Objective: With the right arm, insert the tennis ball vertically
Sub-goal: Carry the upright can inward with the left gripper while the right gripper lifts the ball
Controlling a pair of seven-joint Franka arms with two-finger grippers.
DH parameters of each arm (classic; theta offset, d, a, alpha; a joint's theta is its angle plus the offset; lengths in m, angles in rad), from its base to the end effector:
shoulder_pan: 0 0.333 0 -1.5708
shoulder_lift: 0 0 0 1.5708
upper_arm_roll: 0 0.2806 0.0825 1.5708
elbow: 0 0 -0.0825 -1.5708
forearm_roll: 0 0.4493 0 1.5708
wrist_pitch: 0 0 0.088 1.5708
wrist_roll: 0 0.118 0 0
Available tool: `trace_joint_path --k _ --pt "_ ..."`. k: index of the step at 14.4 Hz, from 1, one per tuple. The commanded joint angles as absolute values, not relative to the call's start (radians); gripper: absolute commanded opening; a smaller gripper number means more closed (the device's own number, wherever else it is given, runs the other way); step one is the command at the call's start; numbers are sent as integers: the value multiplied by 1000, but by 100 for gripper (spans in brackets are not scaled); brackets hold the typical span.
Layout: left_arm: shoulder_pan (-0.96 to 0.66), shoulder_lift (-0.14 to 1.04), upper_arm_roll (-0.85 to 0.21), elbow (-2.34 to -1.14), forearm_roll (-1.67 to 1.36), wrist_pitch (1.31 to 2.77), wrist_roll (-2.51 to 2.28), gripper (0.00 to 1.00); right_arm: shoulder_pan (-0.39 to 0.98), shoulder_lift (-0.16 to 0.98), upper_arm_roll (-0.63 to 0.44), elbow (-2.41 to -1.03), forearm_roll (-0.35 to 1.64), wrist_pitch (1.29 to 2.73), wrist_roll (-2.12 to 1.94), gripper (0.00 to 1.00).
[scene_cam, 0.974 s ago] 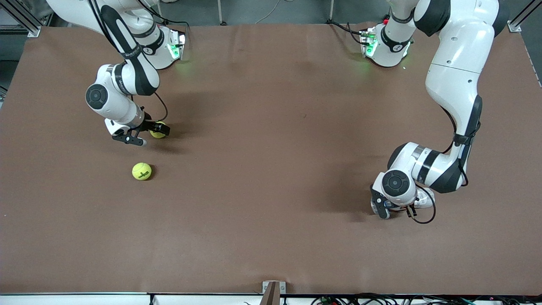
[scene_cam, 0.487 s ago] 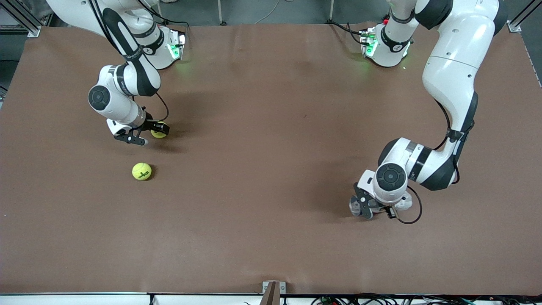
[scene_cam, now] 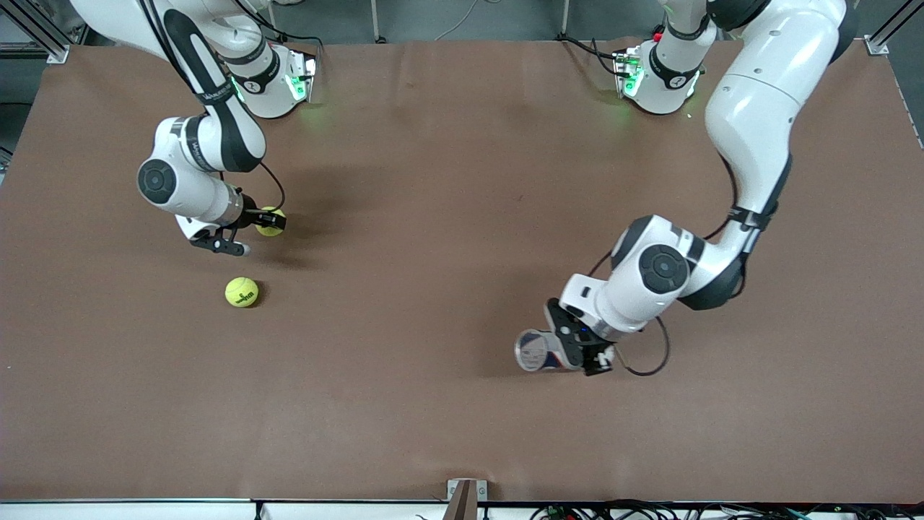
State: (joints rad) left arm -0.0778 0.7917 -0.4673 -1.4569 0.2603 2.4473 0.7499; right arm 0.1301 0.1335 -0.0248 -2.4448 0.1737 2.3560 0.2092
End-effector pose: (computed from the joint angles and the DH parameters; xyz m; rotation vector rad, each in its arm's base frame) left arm 0.6941 -0.3534 0.2061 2.4039 -1.8340 0.4525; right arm 0.4858 0.0545 0.1300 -3.0291 0.3663 0.3604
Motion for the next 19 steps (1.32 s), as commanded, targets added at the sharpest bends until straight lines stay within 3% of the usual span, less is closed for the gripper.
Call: trace_joint_path --k 1,6,12,19 --pt "-149 799 -466 -1457 166 2529 749 63 117 114 -25 -2352 189 2251 199 0" --pt "-257 834 -468 -1463 5 2755 752 63 107 114 -28 -2131 184 2027 213 0" --pt "-409 977 -471 -1459 -133 3103 749 63 71 118 -26 -1919 160 1853 244 0" --pt "-463 1001 -497 -1460 -265 3203 749 63 138 132 -17 -1714 173 1733 512 0"
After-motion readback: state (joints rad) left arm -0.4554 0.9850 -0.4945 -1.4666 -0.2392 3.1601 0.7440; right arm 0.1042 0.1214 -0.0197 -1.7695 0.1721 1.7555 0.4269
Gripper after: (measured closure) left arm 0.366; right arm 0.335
